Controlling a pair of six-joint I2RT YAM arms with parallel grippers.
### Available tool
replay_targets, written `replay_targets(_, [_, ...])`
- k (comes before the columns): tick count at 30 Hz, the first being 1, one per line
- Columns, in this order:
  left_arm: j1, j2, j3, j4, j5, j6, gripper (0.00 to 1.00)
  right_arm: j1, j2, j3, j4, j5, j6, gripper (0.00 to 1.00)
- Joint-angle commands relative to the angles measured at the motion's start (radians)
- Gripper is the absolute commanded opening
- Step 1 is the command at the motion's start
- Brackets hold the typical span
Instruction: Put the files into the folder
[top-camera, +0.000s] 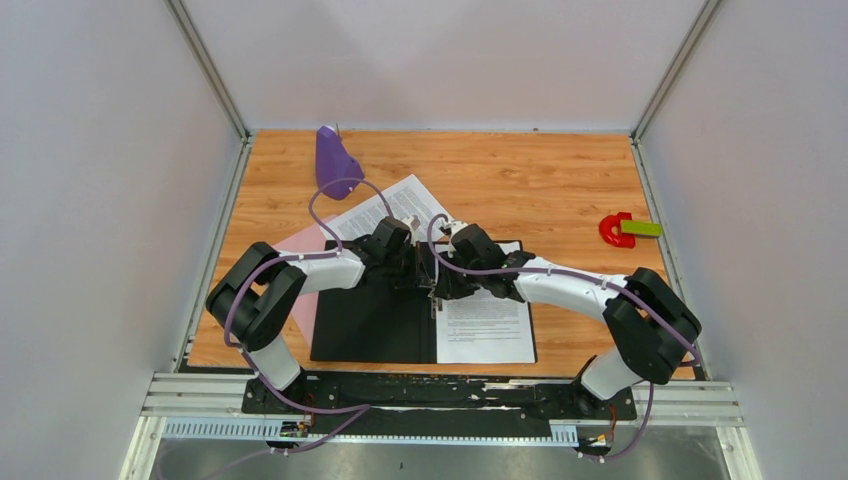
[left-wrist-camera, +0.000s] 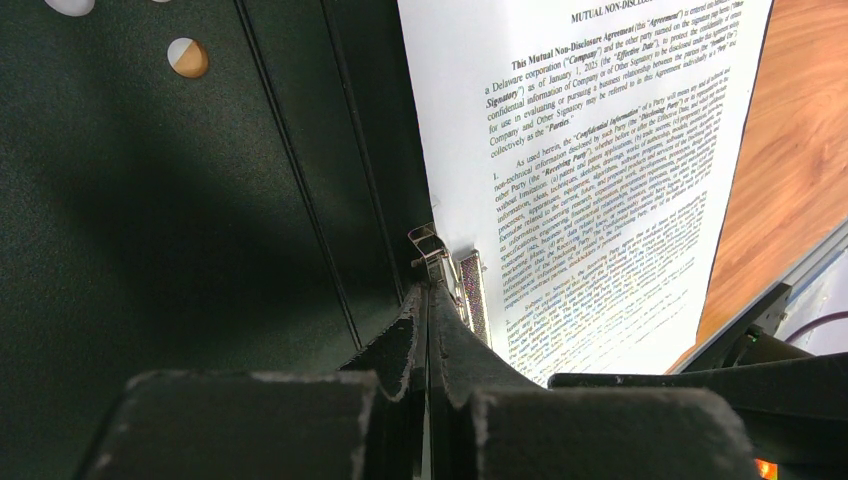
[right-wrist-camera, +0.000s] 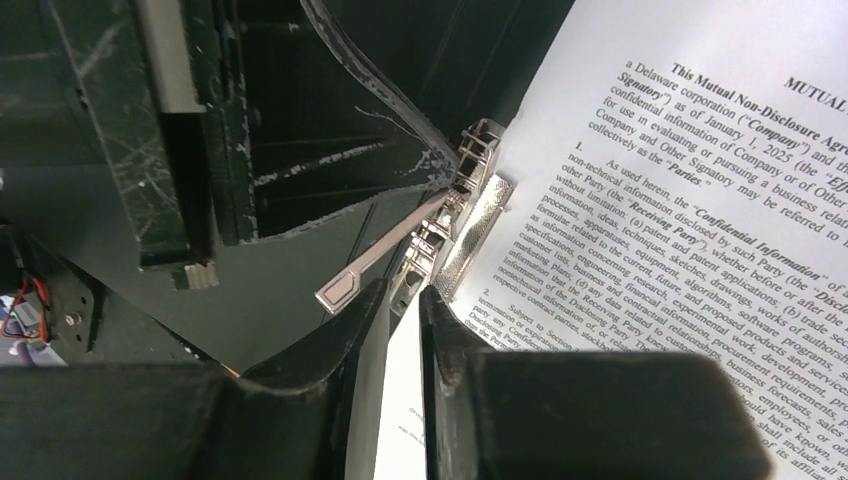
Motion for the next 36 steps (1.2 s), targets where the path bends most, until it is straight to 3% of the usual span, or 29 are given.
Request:
replay_targets(1, [-0.009, 0.06, -0.031, -0.135, -0.094, 0.048, 0.0, -0.004, -0.032, 0.041, 0.058, 0.004, 0.053, 0.19])
replay_targets(18, [-0.016, 0.062, -0.031, -0.13, -0.101, 0.039, 0.0, -0.004, -0.007, 0.036, 0.113, -0.057, 0.082, 0.21])
replay_targets(36, [-0.017, 0.046, -0.037, -0.14, -0.118, 0.036, 0.0, -0.004, 0.04, -0.018, 0.079, -0.109, 0.046, 0.11])
